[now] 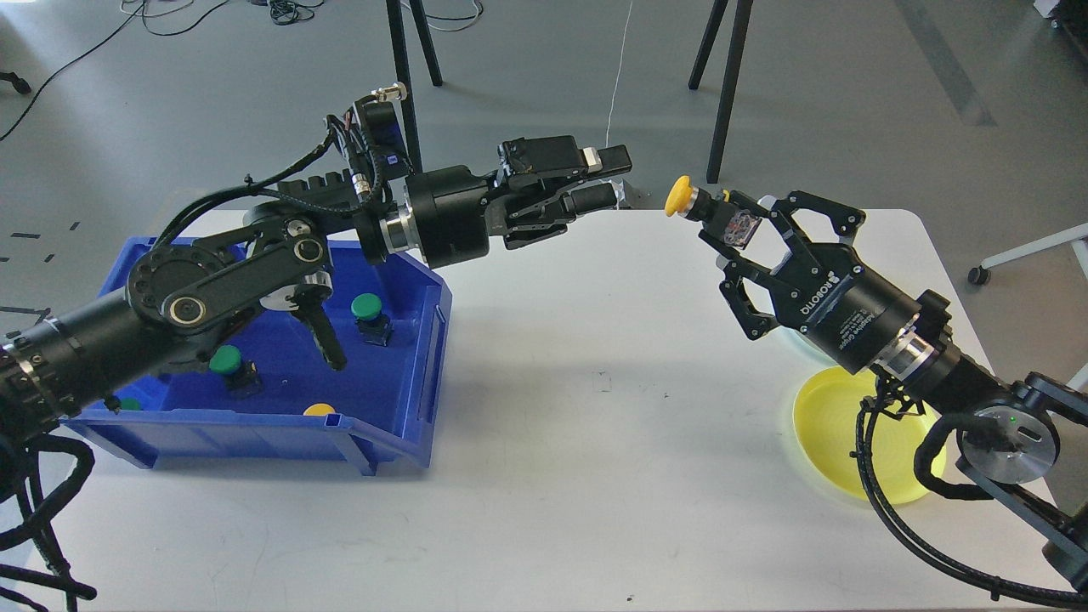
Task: Pass button and place on color plate
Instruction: 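Lower the button onto the yellow plate and open the right gripper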
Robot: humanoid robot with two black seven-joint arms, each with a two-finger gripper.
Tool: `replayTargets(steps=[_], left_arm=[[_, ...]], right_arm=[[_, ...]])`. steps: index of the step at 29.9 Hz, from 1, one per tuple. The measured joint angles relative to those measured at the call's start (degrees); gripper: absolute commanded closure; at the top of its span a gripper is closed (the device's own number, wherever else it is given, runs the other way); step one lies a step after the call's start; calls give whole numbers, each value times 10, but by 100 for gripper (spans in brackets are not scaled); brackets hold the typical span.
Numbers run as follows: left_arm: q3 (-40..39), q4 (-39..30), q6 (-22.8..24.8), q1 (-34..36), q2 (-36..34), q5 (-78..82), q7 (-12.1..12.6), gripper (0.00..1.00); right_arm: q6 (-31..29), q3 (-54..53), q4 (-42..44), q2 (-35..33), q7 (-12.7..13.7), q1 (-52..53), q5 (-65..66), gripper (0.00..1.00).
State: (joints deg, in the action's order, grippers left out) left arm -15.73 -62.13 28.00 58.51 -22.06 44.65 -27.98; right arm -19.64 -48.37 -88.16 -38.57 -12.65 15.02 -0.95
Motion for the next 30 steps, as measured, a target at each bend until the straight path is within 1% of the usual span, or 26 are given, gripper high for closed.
replayTargets(steps=[4, 6, 11, 14, 18, 19, 20, 21, 22, 23, 24, 25, 26, 27, 29, 30], left_arm=[[0, 0, 0, 0, 0, 0, 0, 36], [0, 0, 0, 0, 1, 0, 0, 36], [0, 0, 0, -1, 2, 0, 0, 36], [0, 0, 0, -1, 2, 0, 0, 36], [0, 0, 0, -1, 2, 0, 0, 35], [0, 0, 0, -1, 2, 0, 0, 35], [0, 0, 0, -1, 2, 0, 0, 35], [0, 0, 0, -1, 2, 0, 0, 35], [0, 0, 0, -1, 2, 0, 0, 35], [0, 0, 0, -1, 2, 0, 0, 35], [0, 0, 0, -1, 2, 0, 0, 36], [0, 0, 0, -1, 2, 0, 0, 35], [0, 0, 0, -1, 2, 0, 0, 35], [0, 0, 0, -1, 2, 0, 0, 35], [0, 0, 0, -1, 2, 0, 0, 35], [0, 0, 0, -1, 2, 0, 0, 35]], right_arm=[[48, -74, -8, 11, 0, -121, -9, 99], [72, -97, -22, 28, -2, -185, -12, 99], [107, -162, -33, 92, -25, -313, -22, 99], [144, -204, -32, 140, -29, -357, -42, 100], [198, -239, -20, 185, -33, -371, -53, 99], [206, -246, -17, 191, -33, -372, -54, 95], [212, -252, -14, 194, -34, -372, -55, 90], [220, -258, -10, 198, -34, -371, -55, 79], [231, -262, -5, 200, -34, -368, -55, 66], [241, -264, -1, 202, -33, -365, -55, 57], [255, -265, 3, 203, -31, -360, -55, 55], [266, -265, 7, 204, -30, -355, -56, 50], [273, -265, 9, 204, -30, -350, -56, 41], [278, -265, 12, 204, -29, -346, -56, 34], [283, -263, 14, 205, -29, -342, -56, 24], [283, -263, 14, 205, -29, -342, -56, 21]])
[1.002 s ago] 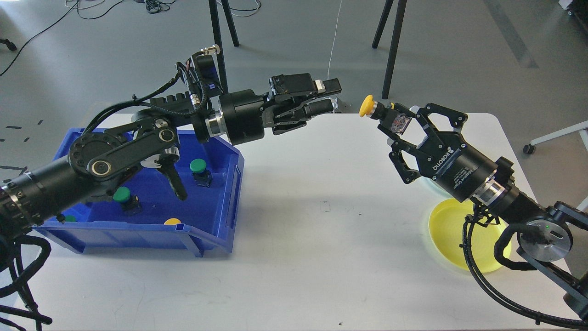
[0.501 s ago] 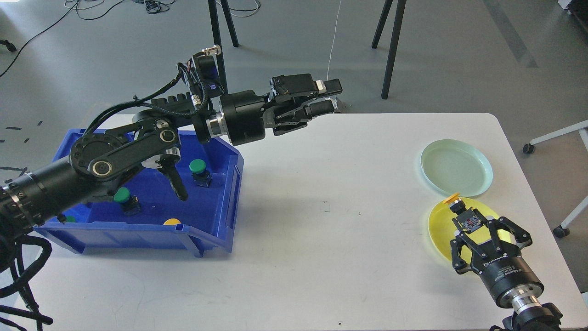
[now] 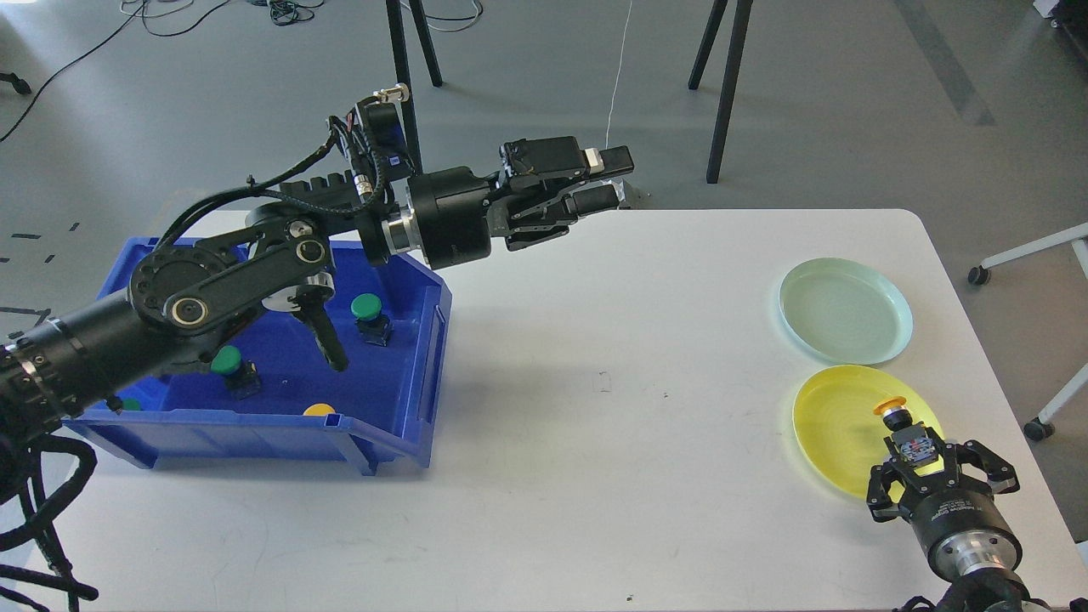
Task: Pass button and place on color plate
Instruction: 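Lower the button onto the yellow plate and open the right gripper, then grasp a green-topped button in the bin with the left gripper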
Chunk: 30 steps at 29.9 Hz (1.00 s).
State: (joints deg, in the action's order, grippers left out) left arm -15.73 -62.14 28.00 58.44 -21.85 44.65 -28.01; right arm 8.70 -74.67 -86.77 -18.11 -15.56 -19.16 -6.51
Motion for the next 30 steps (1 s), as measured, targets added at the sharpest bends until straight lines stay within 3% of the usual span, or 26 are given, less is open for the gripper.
replayTargets(steps=[4, 12, 20, 25, 30], left_arm=[[0, 0, 0, 0, 0, 0, 0, 35], [2, 0, 0, 2, -19, 1, 0, 35], [6, -41, 0, 12, -173, 28, 0, 33], [8, -78, 0, 8, -268, 128, 0, 33], [10, -92, 0, -7, -322, 272, 0, 32]], right_arm=[[0, 1, -2, 1, 0, 1, -2, 7], [-4, 1, -20, 0, 3, 42, -3, 5], [-40, 61, -9, -49, 40, 198, 35, 4], [-88, 152, -2, -117, 41, 305, 78, 4], [-106, 186, 8, -164, 37, 404, 86, 3]])
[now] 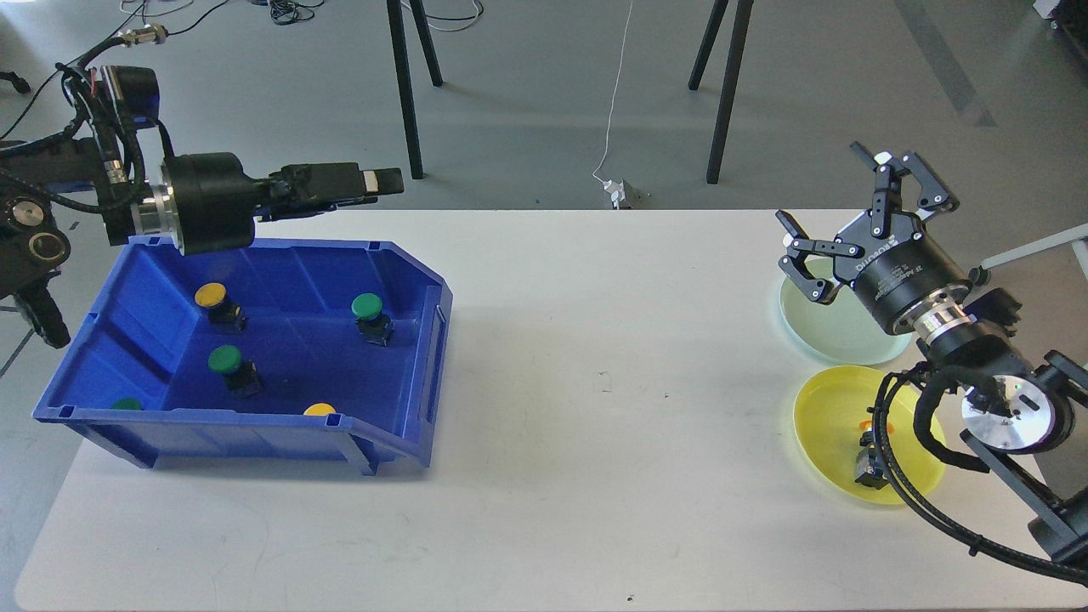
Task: Pass button and place on color plate
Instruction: 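Grasp a green-topped button in the bin with the left gripper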
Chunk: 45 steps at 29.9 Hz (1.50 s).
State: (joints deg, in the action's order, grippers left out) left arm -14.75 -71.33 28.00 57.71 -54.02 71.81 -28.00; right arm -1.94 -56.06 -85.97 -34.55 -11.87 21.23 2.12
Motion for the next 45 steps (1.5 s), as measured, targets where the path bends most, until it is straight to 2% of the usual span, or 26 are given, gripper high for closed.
replayTargets(steps=[7, 11, 27, 45], left_arm=[[5, 10, 0, -41, -20, 222, 0, 32], [9, 59, 0, -68, -11, 289, 0, 32], [36, 239, 0, -90, 67, 341, 0, 32], [43, 290, -9, -89, 87, 341, 0, 32]], right_arm=[[1, 3, 14, -42, -1, 60, -6, 3], [-1, 6, 15, -44, -1, 55, -6, 3], [-6, 2, 14, -45, -10, 20, -7, 3], [-10, -3, 13, -44, -10, 0, -7, 3]])
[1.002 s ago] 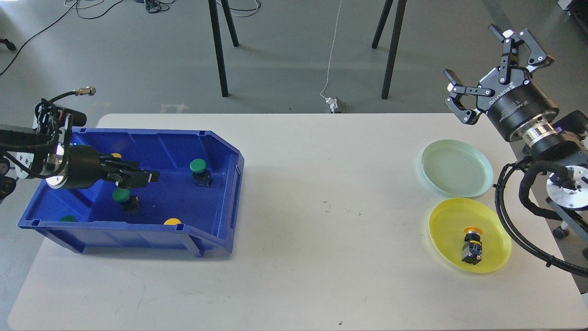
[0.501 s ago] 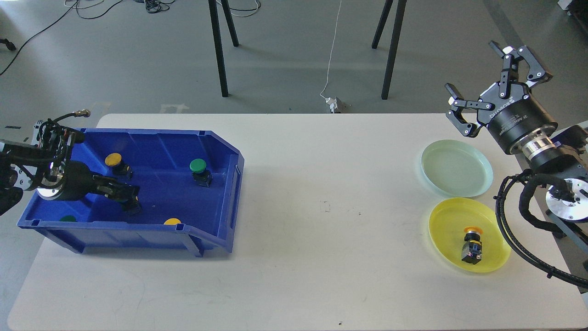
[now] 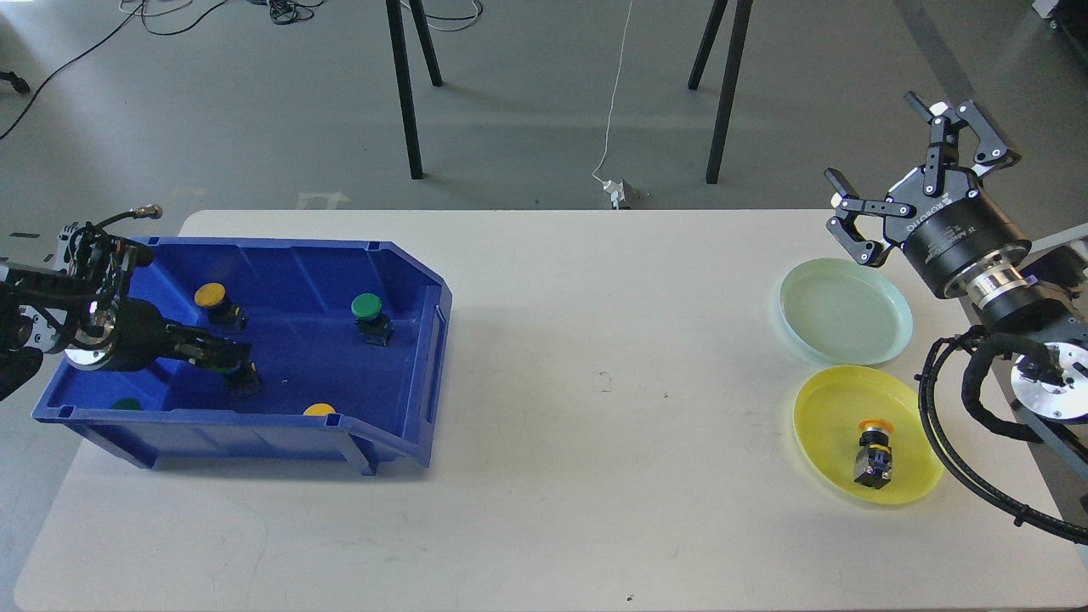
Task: Pass button and place on color plate
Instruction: 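Grasp a green-topped button in the bin with the left gripper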
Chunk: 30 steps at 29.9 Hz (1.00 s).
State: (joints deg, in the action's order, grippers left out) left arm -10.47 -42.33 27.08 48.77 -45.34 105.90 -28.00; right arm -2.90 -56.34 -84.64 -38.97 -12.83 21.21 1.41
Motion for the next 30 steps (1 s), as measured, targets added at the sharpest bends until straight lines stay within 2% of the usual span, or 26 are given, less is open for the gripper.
replayTargets(steps=[11, 18, 20, 21, 26, 30], left_arm=[[1, 17, 0, -12, 17, 0, 0, 35], [1, 21, 1, -14, 18, 1, 0, 47], [1, 22, 1, -16, 18, 1, 0, 52], [1, 22, 1, -16, 18, 1, 0, 57], [5, 24, 1, -17, 18, 4, 0, 93], [28, 25, -2, -15, 17, 4, 0, 96]], right_arm=[[0, -1, 0, 0, 0, -3, 0, 3], [0, -1, 1, 1, 0, -4, 0, 3], [0, -1, 1, 2, 0, -4, 0, 3], [0, -1, 1, 2, 0, -5, 0, 3], [0, -2, 1, 2, 0, -8, 0, 3], [0, -2, 2, 2, 0, -9, 0, 3]])
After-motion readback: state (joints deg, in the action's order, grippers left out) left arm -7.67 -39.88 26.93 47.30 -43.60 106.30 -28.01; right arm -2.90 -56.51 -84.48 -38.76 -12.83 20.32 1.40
